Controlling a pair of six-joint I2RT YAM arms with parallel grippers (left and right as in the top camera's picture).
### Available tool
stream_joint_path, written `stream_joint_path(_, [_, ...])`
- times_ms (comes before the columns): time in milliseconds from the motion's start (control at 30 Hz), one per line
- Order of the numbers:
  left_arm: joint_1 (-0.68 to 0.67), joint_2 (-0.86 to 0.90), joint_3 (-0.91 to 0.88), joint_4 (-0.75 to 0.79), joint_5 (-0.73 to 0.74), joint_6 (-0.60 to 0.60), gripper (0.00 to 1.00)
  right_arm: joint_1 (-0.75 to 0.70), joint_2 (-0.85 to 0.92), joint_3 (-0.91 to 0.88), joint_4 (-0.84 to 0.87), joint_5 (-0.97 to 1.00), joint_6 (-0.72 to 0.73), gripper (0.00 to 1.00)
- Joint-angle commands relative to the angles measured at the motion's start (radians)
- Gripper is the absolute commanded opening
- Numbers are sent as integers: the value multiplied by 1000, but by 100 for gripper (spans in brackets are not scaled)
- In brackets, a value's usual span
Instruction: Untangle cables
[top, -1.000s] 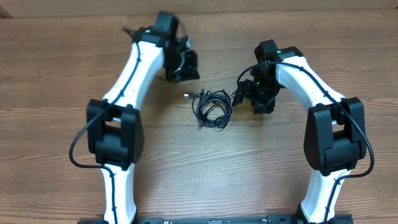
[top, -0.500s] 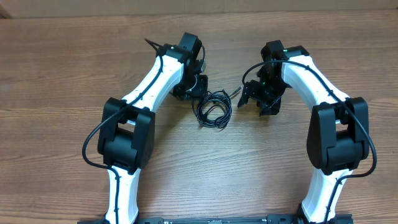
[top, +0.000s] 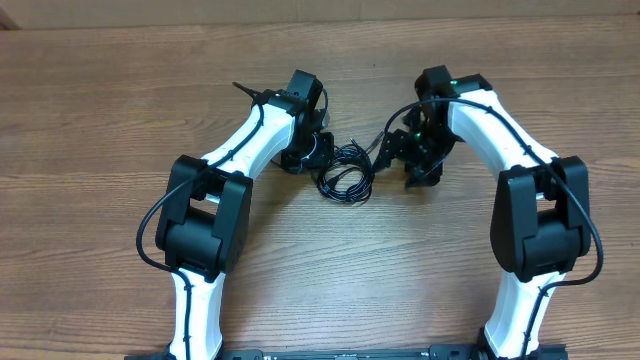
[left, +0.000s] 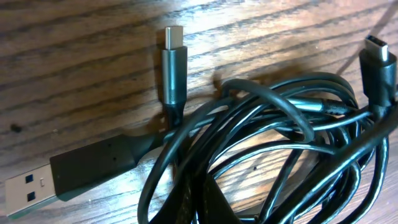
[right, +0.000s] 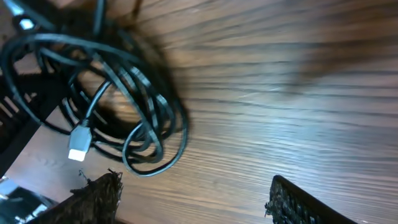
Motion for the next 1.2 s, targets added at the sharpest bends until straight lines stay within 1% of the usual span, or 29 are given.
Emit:
stream_joint_path(0, [20,12,-32,3,-130,-136,4,43,-7,-1,17,-28,-11,76])
stream_joint_path(133, [66,12,-32,-8,-163,-188,4,79,-7,-1,38,-28,-7,76])
stream_joint_path(267, [146,12,-32,-50,-178,-225,4,118,-7,-1,66,-28,3,76])
stream_joint_path(367, [205,12,-32,-88,-168,-253,4,138,-7,-1,111,-27,89,76])
stream_joint_path(433, [244,12,-32,-106,-131,-262,4,145,-7,-1,171,-28,148,76])
stream_joint_path(533, [275,12,-32,-112,-79,-263,4,147,-7,-1,254,-28,220,80])
stream_joint_path(600, [281,12,-32,-111,-40,-258,4,147,-7,-1,298,-32,265,81])
stream_joint_path(633, [280,11,-32,-107,-1,-223,4,147,-7,-1,319,-55,266,82])
stream_joint_path(700, [272,6,-32,-111,2,-201,4,149,-7,-1,323,-61,266,82])
stream_joint_path(767, [270,-15,-26,-124,-40,-167,4,149,-7,-1,320,-61,257,82])
stream_joint_path(800, [271,-55,-16,-154,-114,-169,4,149,-7,-1,314,-51,258,88])
stream_joint_path(867, [274,-114,-9,-164,-156,-167,4,149,-7,-1,313,-42,258,89])
stream_joint_path(1000, [266,-260,-8,-167,-160,-134,5,149,-7,-1,324,-43,259,89])
stream_joint_path(1167, [223,-309,-8,-196,-199,-127,7,149,-7,-1,336,-43,259,89])
